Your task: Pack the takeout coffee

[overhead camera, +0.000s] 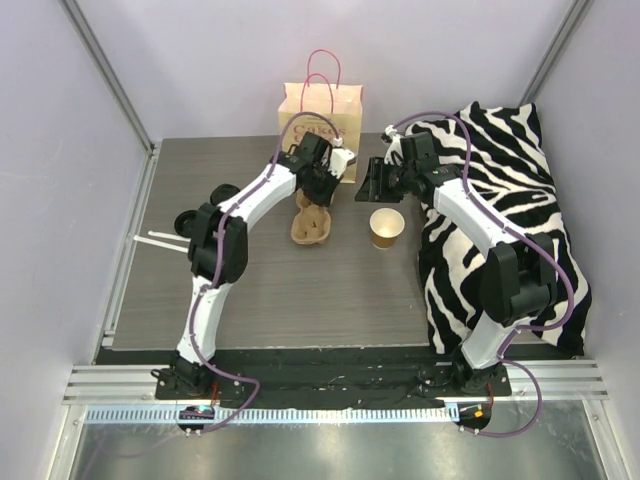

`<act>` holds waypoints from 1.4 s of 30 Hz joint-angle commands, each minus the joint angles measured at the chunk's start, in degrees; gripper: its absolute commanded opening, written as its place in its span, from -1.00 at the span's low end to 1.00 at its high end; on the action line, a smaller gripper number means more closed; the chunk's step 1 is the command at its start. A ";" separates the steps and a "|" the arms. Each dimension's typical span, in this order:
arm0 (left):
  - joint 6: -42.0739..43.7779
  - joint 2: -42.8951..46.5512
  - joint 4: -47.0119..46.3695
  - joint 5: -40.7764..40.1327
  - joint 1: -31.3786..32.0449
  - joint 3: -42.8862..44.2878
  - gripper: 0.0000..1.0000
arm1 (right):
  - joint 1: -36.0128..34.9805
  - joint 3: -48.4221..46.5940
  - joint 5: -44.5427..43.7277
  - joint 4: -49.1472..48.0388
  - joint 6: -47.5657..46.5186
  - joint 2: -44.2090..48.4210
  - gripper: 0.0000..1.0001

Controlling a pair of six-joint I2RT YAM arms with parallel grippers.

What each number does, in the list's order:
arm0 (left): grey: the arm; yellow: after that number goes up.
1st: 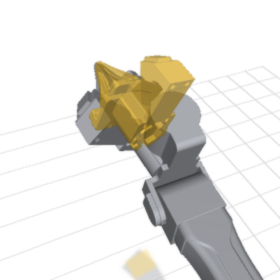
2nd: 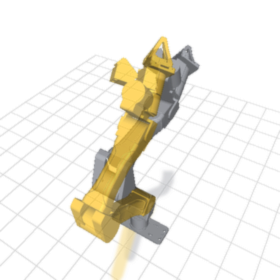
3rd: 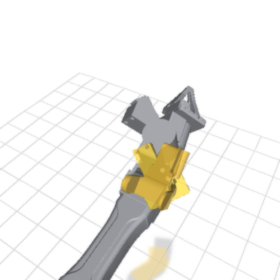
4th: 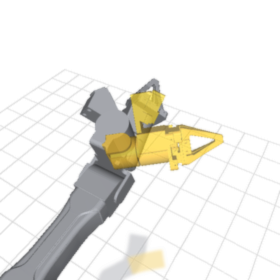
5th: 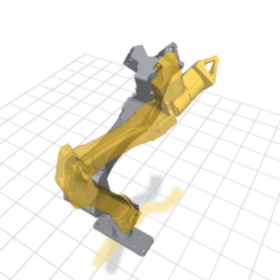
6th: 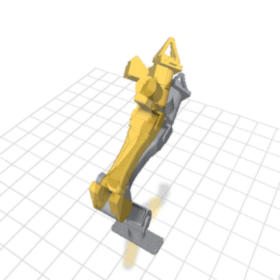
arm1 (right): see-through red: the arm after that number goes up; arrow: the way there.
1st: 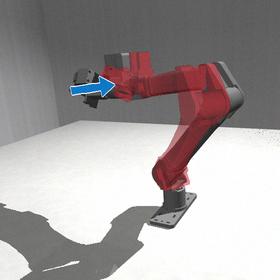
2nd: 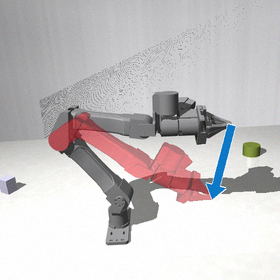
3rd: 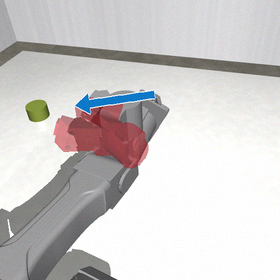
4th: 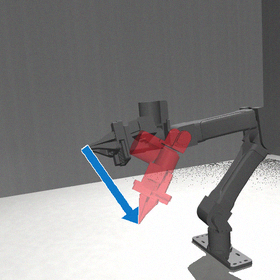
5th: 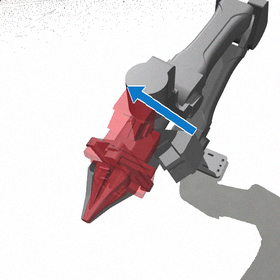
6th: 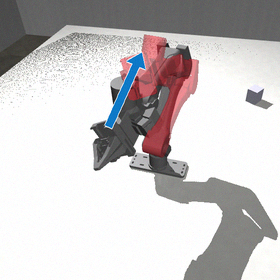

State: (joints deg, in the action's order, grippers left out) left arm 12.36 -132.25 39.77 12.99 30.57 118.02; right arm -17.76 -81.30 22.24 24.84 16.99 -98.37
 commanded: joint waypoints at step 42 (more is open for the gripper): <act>-22.11 28.36 -15.51 18.29 -2.53 -26.52 -1.00 | -1.75 6.86 18.10 -22.38 20.27 -4.99 -0.26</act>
State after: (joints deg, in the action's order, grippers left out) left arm -8.78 -106.83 27.46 28.58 28.29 91.59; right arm -18.96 -73.47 39.75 5.63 36.45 -102.96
